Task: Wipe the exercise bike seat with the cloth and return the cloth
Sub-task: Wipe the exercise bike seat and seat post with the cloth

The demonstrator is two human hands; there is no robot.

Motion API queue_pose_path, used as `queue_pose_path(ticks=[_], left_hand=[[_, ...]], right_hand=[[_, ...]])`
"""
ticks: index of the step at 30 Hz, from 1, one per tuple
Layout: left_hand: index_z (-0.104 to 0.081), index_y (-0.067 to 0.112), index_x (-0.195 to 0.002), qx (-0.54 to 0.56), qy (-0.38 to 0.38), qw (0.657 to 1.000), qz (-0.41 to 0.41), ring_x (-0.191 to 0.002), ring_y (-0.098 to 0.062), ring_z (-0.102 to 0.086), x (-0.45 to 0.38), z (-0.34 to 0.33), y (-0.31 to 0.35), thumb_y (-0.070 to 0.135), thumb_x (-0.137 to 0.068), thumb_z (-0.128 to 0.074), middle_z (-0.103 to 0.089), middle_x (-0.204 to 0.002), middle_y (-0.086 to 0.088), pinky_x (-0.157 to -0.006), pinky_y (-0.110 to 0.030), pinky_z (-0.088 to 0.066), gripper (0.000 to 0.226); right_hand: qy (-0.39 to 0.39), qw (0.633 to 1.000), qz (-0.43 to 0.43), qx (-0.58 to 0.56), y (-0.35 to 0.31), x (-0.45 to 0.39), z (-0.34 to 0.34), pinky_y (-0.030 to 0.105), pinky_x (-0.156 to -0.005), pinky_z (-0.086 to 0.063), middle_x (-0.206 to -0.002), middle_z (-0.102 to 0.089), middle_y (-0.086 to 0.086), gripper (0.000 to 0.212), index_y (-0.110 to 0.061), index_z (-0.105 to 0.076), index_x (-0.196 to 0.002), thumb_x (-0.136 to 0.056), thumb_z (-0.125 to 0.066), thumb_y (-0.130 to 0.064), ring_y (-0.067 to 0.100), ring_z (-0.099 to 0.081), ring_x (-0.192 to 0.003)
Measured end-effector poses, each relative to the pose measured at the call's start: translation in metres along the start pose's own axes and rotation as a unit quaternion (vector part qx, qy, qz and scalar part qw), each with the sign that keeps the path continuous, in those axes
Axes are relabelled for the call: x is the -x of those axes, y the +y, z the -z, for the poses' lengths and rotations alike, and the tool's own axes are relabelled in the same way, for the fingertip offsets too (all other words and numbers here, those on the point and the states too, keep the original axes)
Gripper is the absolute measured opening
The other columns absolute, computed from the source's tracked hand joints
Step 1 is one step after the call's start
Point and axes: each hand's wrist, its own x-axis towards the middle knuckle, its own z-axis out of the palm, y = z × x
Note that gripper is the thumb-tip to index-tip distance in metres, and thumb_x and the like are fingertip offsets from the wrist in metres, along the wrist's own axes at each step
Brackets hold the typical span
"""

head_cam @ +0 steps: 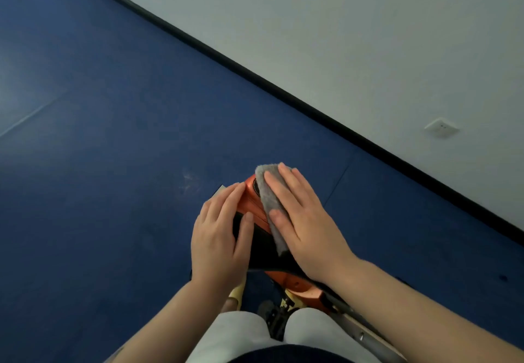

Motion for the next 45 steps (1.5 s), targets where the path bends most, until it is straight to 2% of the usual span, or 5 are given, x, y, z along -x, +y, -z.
queue_pose_path(ticks=[15,22,28,41,45], left_hand=[[-0.058,0.031,-0.116,0.097,0.0,0.995,-0.006,-0.112,-0.003,-0.051,-0.038,0.014,0.023,0.018,-0.092,-0.044,-0.059,-0.113,0.018,-0.096,-0.041,-0.044,0.03],[-0.048,0.032,-0.125,0.051,-0.094,0.994,-0.026,-0.115,-0.002,-0.046,-0.052,0.003,0.032,0.022,-0.093,-0.042,-0.054,-0.124,0.017,-0.098,-0.033,-0.041,0.034],[-0.05,0.03,-0.127,0.013,-0.115,0.991,-0.065,-0.121,0.003,-0.04,-0.051,0.006,0.028,0.023,-0.094,-0.04,-0.051,-0.129,0.018,-0.097,-0.021,-0.032,0.034],[-0.054,0.032,-0.12,0.078,-0.143,0.981,-0.103,-0.126,0.006,-0.036,-0.051,0.011,0.03,0.029,-0.088,-0.037,-0.051,-0.13,0.022,-0.102,-0.027,-0.034,0.036],[-0.052,0.035,-0.124,0.05,-0.168,0.976,-0.131,-0.131,0.004,-0.032,-0.051,0.01,0.026,0.033,-0.087,-0.035,-0.049,-0.133,0.024,-0.105,-0.041,-0.035,0.041]], right_hand=[[-0.042,0.999,-0.011,-0.029,0.008,0.037,0.003,0.024,-0.117,-0.002,-0.155,0.018,-0.025,0.056,-0.051,-0.005,-0.146,-0.101,-0.036,-0.036,-0.003,0.019,-0.143],[0.056,0.973,-0.123,-0.186,-0.004,-0.031,0.012,0.026,-0.088,-0.038,-0.139,-0.047,-0.009,0.029,-0.03,-0.043,-0.126,-0.101,-0.035,-0.041,0.012,-0.05,-0.121],[-0.033,0.977,-0.182,-0.109,0.009,0.019,0.01,0.032,-0.099,-0.038,-0.155,-0.032,-0.01,0.059,-0.043,-0.001,-0.149,-0.099,-0.029,-0.05,0.018,-0.046,-0.131],[-0.047,0.965,-0.249,-0.066,0.009,0.03,0.019,0.041,-0.083,-0.047,-0.104,-0.067,0.003,0.043,-0.028,-0.035,-0.13,-0.097,-0.026,-0.054,0.026,-0.063,-0.095],[0.036,0.953,-0.278,-0.113,-0.006,-0.006,0.007,0.04,-0.094,-0.044,-0.136,-0.056,-0.003,0.053,-0.036,-0.027,-0.144,-0.097,-0.014,-0.057,0.021,-0.056,-0.119]])
